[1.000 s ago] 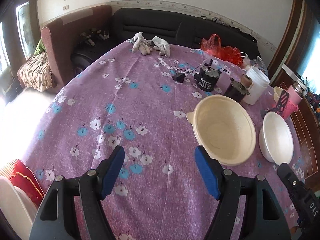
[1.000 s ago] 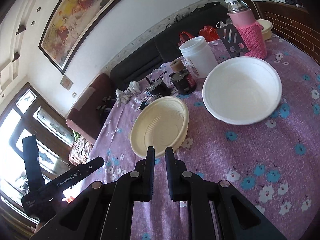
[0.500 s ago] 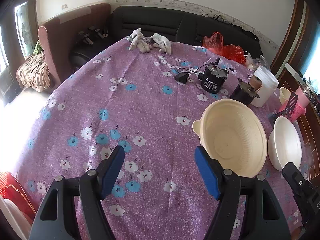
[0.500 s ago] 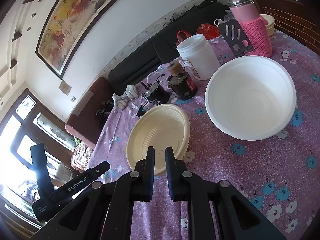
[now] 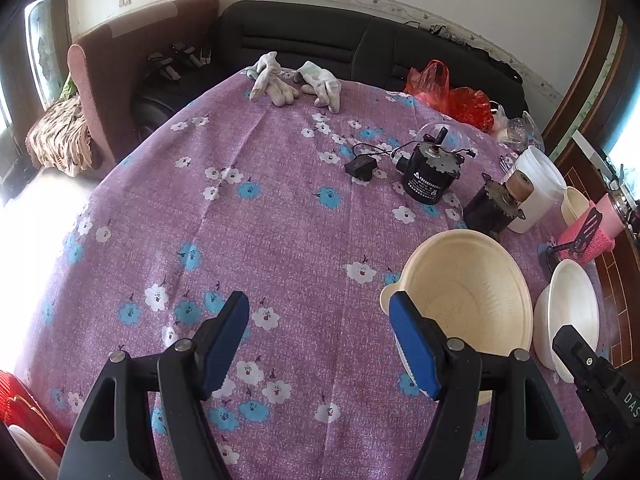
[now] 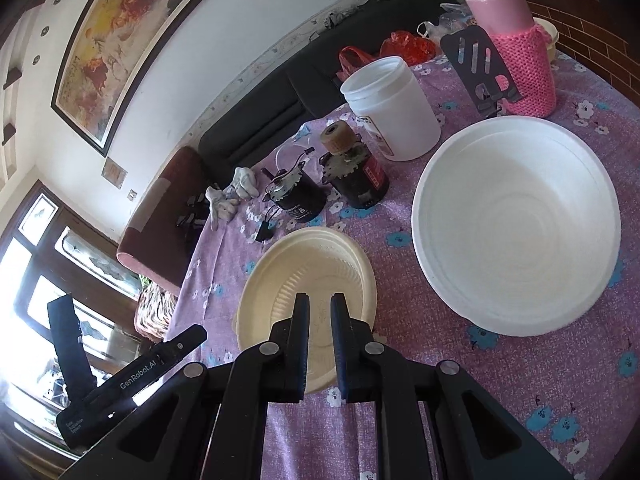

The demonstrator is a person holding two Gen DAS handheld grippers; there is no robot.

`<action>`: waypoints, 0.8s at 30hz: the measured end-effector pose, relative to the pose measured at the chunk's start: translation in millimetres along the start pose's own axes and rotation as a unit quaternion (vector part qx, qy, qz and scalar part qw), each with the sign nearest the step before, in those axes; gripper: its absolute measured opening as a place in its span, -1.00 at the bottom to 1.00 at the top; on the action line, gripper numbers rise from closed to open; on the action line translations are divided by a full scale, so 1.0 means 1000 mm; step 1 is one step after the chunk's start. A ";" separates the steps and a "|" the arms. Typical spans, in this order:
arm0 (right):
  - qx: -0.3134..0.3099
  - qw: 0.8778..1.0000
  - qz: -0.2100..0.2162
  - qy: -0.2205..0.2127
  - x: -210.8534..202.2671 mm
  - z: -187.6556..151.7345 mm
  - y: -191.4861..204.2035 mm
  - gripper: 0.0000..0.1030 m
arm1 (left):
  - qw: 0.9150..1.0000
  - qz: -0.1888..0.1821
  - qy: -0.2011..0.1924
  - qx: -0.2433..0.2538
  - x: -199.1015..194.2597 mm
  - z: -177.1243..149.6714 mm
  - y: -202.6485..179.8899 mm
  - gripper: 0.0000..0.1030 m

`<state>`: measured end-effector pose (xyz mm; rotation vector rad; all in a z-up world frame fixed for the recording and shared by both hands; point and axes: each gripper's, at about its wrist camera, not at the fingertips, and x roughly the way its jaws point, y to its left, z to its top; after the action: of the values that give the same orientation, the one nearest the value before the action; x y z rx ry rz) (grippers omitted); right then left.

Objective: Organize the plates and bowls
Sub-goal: 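Close both tools on the beige bowl rim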

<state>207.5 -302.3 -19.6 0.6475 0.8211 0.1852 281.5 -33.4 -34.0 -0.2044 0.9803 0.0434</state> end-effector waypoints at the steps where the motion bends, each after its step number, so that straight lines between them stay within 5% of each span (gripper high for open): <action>1: 0.005 1.000 0.001 0.001 0.002 0.002 -0.002 -0.76 | 1.000 -0.005 0.009 -0.001 0.005 0.003 0.000 0.39; 9: 0.045 0.999 0.009 0.013 0.011 0.005 -0.023 -0.75 | 0.998 -0.030 0.047 -0.011 0.031 0.014 -0.003 0.39; 13: 0.062 0.998 0.018 0.025 0.017 0.004 -0.031 -0.51 | 0.997 -0.043 0.065 -0.010 0.041 0.014 -0.008 0.39; 21: 0.062 0.998 0.016 0.022 0.017 0.005 -0.035 -0.44 | 0.998 -0.047 0.050 -0.018 0.033 0.020 -0.001 0.39; 24: 0.062 0.998 0.015 0.028 0.020 0.003 -0.034 -0.43 | 0.995 -0.077 0.064 -0.029 0.035 0.021 0.003 0.39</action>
<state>219.8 -322.9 -51.3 0.7751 0.8813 0.1807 318.2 -28.7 -51.9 -0.3383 1.0895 -0.0828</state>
